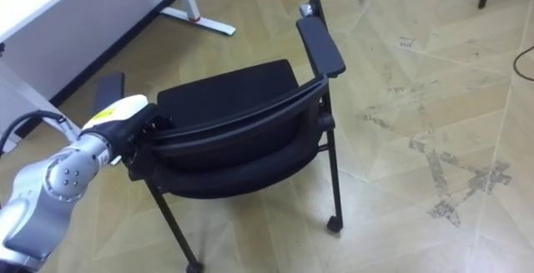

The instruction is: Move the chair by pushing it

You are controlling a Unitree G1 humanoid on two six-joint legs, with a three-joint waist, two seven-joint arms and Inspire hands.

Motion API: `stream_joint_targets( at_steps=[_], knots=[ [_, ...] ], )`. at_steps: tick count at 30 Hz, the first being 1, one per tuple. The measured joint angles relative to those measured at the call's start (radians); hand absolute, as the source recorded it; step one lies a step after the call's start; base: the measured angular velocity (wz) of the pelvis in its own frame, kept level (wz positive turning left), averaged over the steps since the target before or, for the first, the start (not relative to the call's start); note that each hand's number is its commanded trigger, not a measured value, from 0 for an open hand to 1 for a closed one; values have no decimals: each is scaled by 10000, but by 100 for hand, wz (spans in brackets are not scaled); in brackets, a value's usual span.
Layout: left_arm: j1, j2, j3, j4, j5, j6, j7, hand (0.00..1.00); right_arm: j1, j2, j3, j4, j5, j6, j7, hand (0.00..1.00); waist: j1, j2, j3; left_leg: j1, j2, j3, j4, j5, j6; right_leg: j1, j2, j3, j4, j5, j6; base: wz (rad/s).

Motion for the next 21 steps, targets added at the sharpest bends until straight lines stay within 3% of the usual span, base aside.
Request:
stream_joint_targets(
  at_steps=[8, 11, 13, 17, 20, 21],
  knots=[
    [1, 9, -1, 51, 227, 0, 62, 100, 424, -49, -938, 283, 440, -55, 47, 0, -69, -9, 3, -13, 0, 59, 62, 0, 1, -63, 1, 131, 66, 0, 1, -2],
    [3, 33, -2, 211, 153, 0, 271, 100, 569, -58, -1112, 282, 853, -58, -345, 0, -193, -24, 7, -21, -1, 84, 121, -2, 3, -103, 9, 380, 148, -1, 1, -1],
    [3, 204, -6, 270, 48, 3, 339, 100, 603, -49, -1578, 250, 900, -61, -779, 0, -374, -4, -4, -103, -5, 100, 204, -12, 18, -174, 9, 501, 174, -1, 2, 0],
    [49, 590, -5, 622, -409, -84, 657, 100, 1233, -18, -3232, -1616, 697, -101, -2857, 0, -712, -22, -4, -215, -8, 255, 325, -22, 34, -327, 19, 901, 320, -46, 58, -11],
    [120, 863, -3, 634, -434, -123, 873, 100, 1672, -2, -4254, -5052, 322, -207, -4924, 0, -893, 41, -50, -440, -64, 460, 477, -28, 141, -727, -25, 1257, 604, -108, 135, -19],
    [126, 966, -3, 673, -544, -199, 964, 100, 1650, -1, -4496, -6459, 259, -539, -5800, 0, -926, 57, -76, -574, -64, 551, 590, -54, 179, -885, -14, 1445, 708, -106, 142, -17]
  ],
)
